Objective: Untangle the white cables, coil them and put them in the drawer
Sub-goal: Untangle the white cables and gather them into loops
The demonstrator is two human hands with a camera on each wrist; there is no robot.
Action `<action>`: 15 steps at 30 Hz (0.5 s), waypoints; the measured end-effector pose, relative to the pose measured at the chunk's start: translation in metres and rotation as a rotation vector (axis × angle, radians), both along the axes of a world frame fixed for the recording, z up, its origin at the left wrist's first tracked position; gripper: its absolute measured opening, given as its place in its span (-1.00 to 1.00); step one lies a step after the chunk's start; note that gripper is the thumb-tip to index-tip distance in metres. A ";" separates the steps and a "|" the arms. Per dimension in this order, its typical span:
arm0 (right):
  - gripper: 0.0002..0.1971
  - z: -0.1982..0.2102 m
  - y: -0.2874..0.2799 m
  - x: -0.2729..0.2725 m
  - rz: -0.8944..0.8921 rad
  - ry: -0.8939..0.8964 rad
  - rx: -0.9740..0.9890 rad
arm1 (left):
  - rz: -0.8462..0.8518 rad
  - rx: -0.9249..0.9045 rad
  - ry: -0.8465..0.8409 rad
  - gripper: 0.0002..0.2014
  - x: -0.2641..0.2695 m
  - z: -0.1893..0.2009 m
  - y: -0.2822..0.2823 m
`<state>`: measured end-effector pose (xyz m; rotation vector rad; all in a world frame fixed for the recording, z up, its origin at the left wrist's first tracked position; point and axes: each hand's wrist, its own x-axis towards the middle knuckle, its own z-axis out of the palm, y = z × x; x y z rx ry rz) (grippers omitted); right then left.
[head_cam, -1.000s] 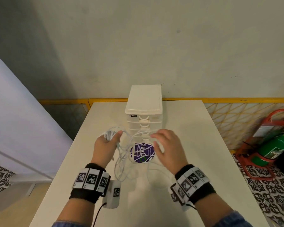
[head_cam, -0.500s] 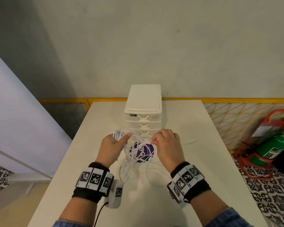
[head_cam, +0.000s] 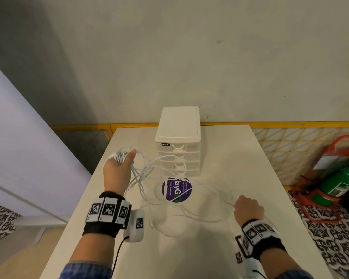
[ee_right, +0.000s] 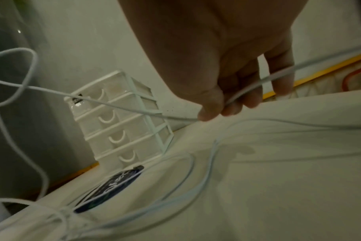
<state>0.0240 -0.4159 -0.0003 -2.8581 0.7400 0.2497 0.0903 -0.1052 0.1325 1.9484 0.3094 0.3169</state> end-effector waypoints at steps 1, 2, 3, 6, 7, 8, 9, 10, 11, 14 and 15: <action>-0.74 0.004 0.003 0.002 0.003 -0.056 -0.009 | -0.026 0.016 -0.003 -0.59 0.000 0.000 -0.005; -0.70 0.009 0.007 0.004 0.013 -0.209 0.009 | -0.059 0.054 -0.009 -0.59 -0.001 0.000 -0.011; -0.65 0.018 0.012 0.006 0.034 -0.433 0.071 | -0.095 0.094 -0.022 -0.59 -0.002 0.000 -0.015; -0.71 0.060 0.041 0.009 0.388 -0.982 0.351 | -0.164 0.107 -0.052 -0.60 -0.005 -0.002 -0.027; -0.73 0.073 0.054 0.010 0.537 -1.007 0.413 | -0.184 0.093 -0.049 -0.60 -0.007 -0.002 -0.030; -0.74 0.081 0.067 0.011 0.648 -0.976 0.434 | -0.207 0.077 -0.044 -0.60 -0.009 -0.002 -0.035; -0.77 0.086 0.079 0.013 0.710 -0.925 0.400 | -0.232 0.059 -0.037 -0.59 -0.012 -0.002 -0.039; -0.78 0.086 0.088 0.016 0.739 -0.866 0.330 | -0.260 0.042 -0.035 -0.59 -0.014 -0.002 -0.043; -0.76 0.084 0.093 0.019 0.743 -0.807 0.266 | -0.289 0.029 -0.037 -0.58 -0.016 -0.002 -0.045; -0.78 0.077 0.096 0.026 0.735 -0.770 0.237 | -0.355 -0.017 -0.017 -0.55 -0.021 -0.004 -0.048; -0.86 0.079 0.094 0.027 0.736 -0.788 0.261 | -0.360 -0.025 -0.003 -0.55 -0.023 -0.004 -0.047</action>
